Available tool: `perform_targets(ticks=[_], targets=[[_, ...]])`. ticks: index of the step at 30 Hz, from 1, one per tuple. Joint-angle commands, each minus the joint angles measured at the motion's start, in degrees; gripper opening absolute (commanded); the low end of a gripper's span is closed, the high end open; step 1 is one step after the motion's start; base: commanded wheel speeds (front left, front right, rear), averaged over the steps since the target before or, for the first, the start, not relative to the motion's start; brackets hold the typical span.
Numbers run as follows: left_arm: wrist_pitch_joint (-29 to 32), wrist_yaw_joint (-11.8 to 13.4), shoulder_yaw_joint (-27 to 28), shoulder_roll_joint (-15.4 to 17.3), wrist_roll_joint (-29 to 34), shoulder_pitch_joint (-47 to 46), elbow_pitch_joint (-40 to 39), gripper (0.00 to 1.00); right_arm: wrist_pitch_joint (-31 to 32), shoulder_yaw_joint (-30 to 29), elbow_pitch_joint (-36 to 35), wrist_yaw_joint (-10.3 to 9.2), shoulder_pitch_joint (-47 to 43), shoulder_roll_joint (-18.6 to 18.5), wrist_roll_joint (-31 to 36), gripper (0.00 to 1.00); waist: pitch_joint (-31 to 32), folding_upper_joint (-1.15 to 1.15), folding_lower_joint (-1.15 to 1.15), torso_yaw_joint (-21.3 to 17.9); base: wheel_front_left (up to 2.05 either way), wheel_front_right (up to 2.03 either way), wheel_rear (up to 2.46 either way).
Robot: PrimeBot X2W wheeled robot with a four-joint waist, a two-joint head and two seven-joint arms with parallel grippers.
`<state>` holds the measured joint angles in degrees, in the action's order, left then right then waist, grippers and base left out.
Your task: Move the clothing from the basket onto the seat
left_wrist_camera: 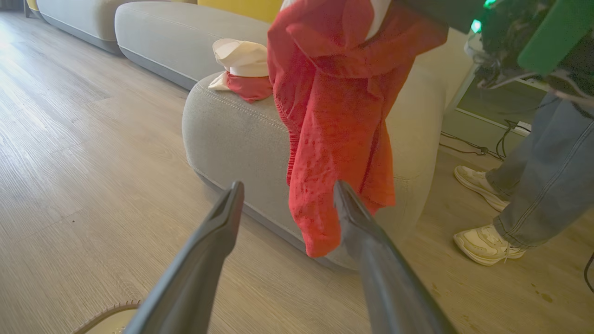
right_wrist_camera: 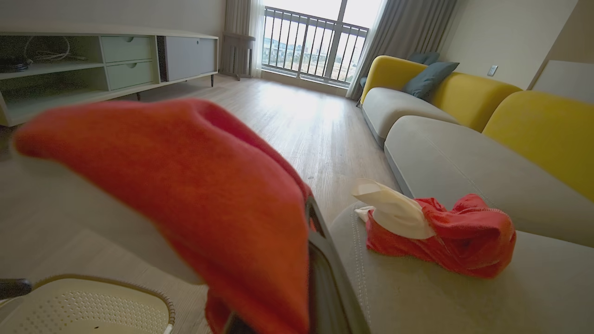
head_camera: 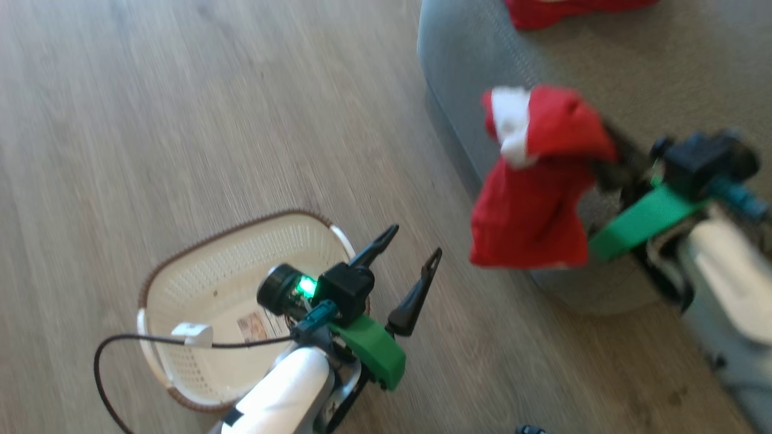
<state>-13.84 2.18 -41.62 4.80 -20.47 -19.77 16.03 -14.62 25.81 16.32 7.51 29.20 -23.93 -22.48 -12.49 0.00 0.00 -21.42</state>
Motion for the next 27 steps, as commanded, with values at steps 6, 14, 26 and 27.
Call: perform_targets(ticks=[6, 14, 26, 27], targets=[[-0.88, 0.12, 1.84, -0.12, 2.20, -5.85, -0.33, 1.00, -0.38, -8.58, -0.74, -0.02, 15.61, -2.35, 0.53, 0.00, -10.12, 0.00, 0.00, 3.13, 0.00, 0.00, 0.00], [-1.06, 0.38, 2.48, -0.55, 2.42, -8.83, 1.95, 1.00, 1.52, -26.36, 12.35, -0.02, 39.05, -12.32, 2.38, 0.00, -18.90, 0.00, 0.00, 8.91, 0.00, 0.00, 0.00], [-1.15, 1.39, 4.91, -0.70, 4.21, -11.22, 2.37, 1.00, 0.16, -40.62, 34.94, -0.02, 49.13, -14.48, 13.68, 0.00, -32.58, 0.00, 0.00, 12.70, 0.00, 0.00, 0.00], [-1.15, 1.49, 5.33, -0.56, 4.44, -11.50, 2.49, 1.00, -0.05, -41.28, 36.15, -0.02, 48.24, -13.54, 14.01, 0.00, -33.44, 0.00, 0.00, 12.59, 0.00, 0.00, 0.00]])
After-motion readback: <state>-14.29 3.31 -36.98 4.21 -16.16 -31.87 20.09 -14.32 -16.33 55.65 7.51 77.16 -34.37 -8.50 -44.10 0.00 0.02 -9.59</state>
